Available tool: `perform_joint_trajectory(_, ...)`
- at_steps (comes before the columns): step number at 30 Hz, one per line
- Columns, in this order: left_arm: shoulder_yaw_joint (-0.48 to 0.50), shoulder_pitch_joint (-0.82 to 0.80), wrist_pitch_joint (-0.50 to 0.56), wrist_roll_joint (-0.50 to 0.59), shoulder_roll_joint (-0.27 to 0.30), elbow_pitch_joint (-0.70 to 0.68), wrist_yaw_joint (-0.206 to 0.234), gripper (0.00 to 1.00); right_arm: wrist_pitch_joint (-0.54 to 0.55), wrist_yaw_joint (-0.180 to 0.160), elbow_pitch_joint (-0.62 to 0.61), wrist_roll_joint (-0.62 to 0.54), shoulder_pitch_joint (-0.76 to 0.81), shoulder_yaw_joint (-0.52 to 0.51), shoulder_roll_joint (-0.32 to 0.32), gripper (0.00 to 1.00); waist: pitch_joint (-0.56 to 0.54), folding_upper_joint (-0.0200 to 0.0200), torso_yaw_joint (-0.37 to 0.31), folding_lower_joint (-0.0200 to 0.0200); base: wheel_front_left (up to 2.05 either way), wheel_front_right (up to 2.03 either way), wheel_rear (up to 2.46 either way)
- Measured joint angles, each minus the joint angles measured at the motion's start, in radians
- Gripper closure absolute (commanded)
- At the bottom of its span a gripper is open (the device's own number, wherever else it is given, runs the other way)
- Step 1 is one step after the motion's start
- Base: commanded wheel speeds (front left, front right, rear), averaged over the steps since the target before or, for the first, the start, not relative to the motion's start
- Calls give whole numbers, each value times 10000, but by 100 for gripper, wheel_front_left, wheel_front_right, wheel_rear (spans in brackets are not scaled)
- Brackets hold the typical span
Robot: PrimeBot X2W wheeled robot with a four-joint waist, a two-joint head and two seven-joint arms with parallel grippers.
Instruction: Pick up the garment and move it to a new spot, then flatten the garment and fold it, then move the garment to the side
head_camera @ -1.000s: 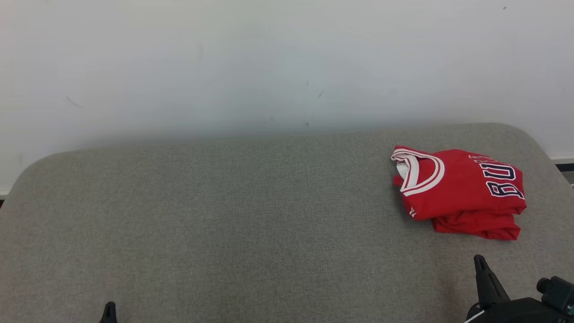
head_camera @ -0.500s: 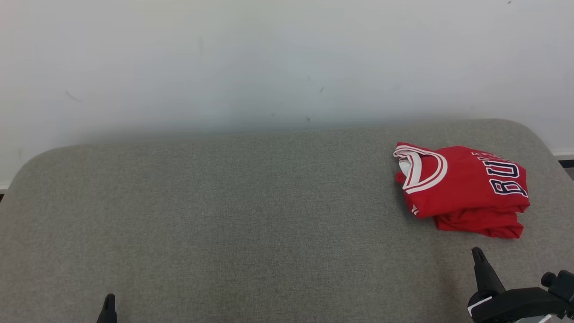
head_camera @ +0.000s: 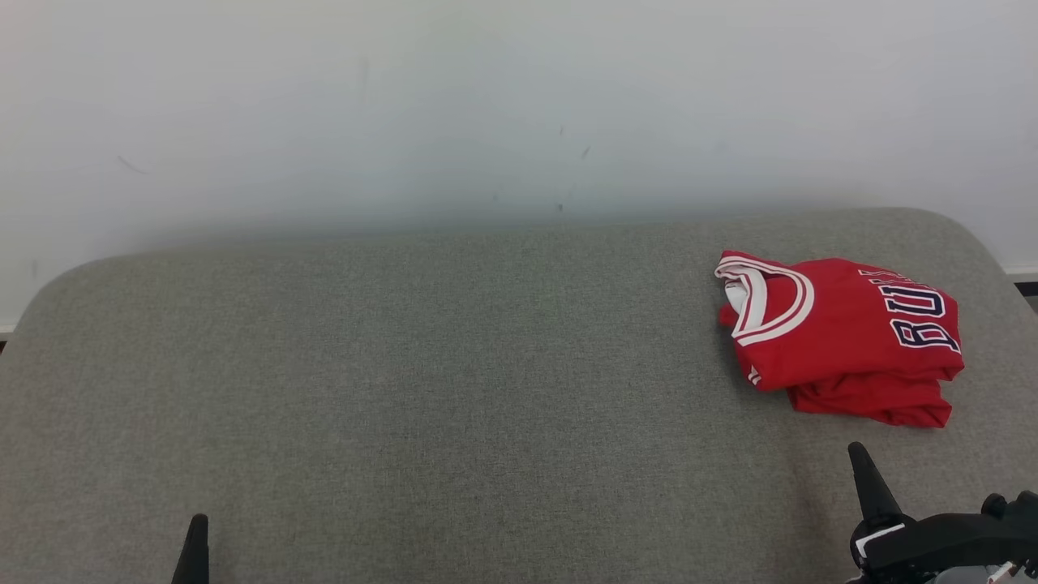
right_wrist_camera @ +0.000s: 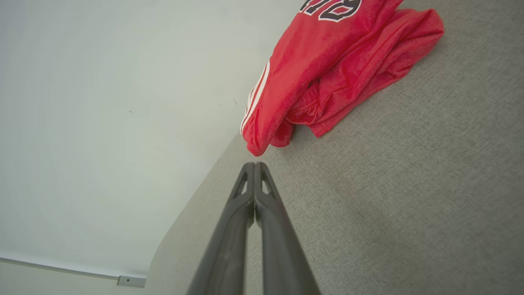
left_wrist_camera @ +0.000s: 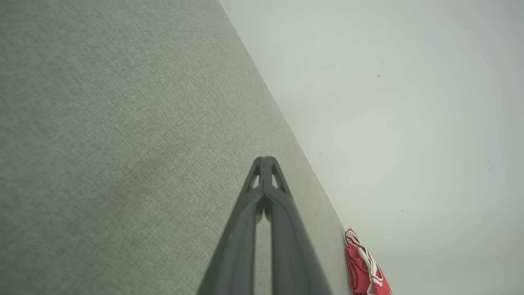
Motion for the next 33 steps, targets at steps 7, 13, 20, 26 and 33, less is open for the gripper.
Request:
perform_joint_trajectory(7,180,-222,274,-1005,-100,96,-180,100,272,190,96,966,-203,-217,167,100,84,0,19,0,0,0,0)
perform_joint_trajectory(13,374,-409,500,-1781,-180,148,-313,100,479,353,178,1664,-280,-397,309,100,146,0,32,0,0,0,0)
perform_joint_trajectory(20,548,-574,740,-2600,-347,215,-472,100,715,531,263,2452,-408,-579,443,100,219,0,49,0,0,0,0)
perform_joint_trajectory(26,732,-739,963,-3325,-414,263,-625,100,909,700,374,3127,-609,-755,585,100,282,0,63,0,0,0,0)
perform_joint_trajectory(33,943,-837,1195,-4261,-512,330,-798,100,1206,844,460,3939,-728,-955,736,100,355,0,79,-1,0,0,0)
